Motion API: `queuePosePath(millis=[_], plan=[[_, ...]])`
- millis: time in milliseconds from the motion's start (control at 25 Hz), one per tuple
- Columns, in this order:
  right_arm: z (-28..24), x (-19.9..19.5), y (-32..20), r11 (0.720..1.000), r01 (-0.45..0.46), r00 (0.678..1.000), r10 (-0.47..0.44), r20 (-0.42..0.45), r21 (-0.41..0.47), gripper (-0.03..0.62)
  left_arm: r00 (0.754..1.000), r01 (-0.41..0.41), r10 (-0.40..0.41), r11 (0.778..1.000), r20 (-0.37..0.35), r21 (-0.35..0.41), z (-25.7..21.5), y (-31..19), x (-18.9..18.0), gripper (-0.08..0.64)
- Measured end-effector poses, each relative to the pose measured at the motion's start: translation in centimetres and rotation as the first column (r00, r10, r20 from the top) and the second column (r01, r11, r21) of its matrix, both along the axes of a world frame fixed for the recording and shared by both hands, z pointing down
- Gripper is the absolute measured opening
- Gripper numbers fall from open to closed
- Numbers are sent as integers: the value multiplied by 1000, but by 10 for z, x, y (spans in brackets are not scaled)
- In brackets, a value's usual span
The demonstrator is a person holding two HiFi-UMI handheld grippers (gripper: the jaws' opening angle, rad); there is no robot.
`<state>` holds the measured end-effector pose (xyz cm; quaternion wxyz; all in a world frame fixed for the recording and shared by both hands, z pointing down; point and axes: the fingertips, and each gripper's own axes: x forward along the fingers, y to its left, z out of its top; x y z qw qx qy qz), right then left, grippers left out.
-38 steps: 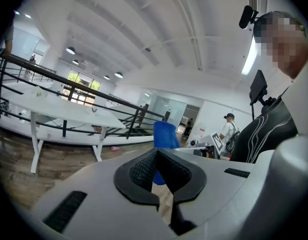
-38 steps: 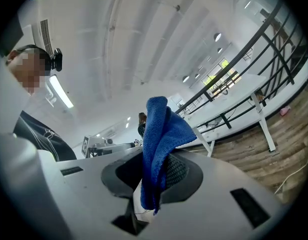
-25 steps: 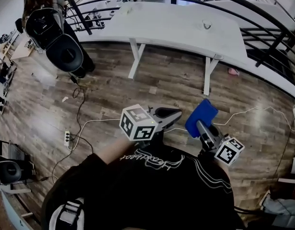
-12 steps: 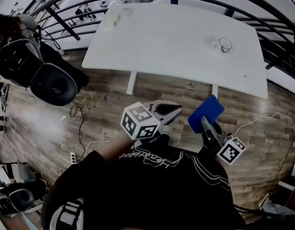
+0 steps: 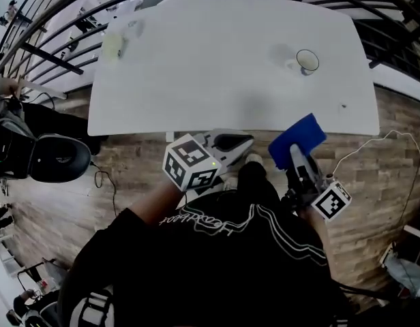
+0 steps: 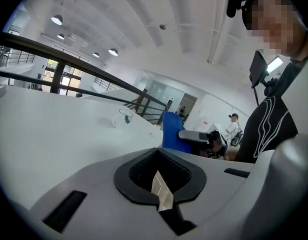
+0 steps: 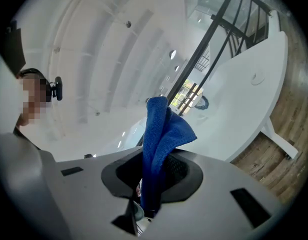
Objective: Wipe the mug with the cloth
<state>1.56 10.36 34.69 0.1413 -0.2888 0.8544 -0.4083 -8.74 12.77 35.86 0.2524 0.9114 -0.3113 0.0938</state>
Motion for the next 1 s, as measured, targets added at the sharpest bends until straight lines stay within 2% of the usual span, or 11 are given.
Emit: queuePosePath(millis=[200, 320, 480, 640, 760, 1000], plan=[[13, 5, -41, 998, -42, 998, 44, 46, -50, 64, 999, -29, 29, 1000, 23, -4, 5, -46, 3, 8], [18, 9, -79, 996, -54, 997, 58, 53, -67, 64, 999, -19, 20, 1000, 48, -12, 12, -93, 2, 8], [39, 33, -170, 985, -97, 991, 108, 75, -141, 64, 992, -65, 70, 997, 105, -51, 35, -201, 22, 9], [58, 42, -256, 978, -119, 986, 137, 94, -174, 64, 970, -116, 112, 993, 215, 8, 63, -309, 27, 28], [70, 38, -272, 973, -119, 986, 140, 94, -197, 64, 957, -152, 147, 988, 249, -1, 80, -337, 30, 94], [78, 36, -286, 962, -162, 981, 182, 72, -220, 64, 943, -205, 200, 979, 265, -8, 99, -363, 41, 129]])
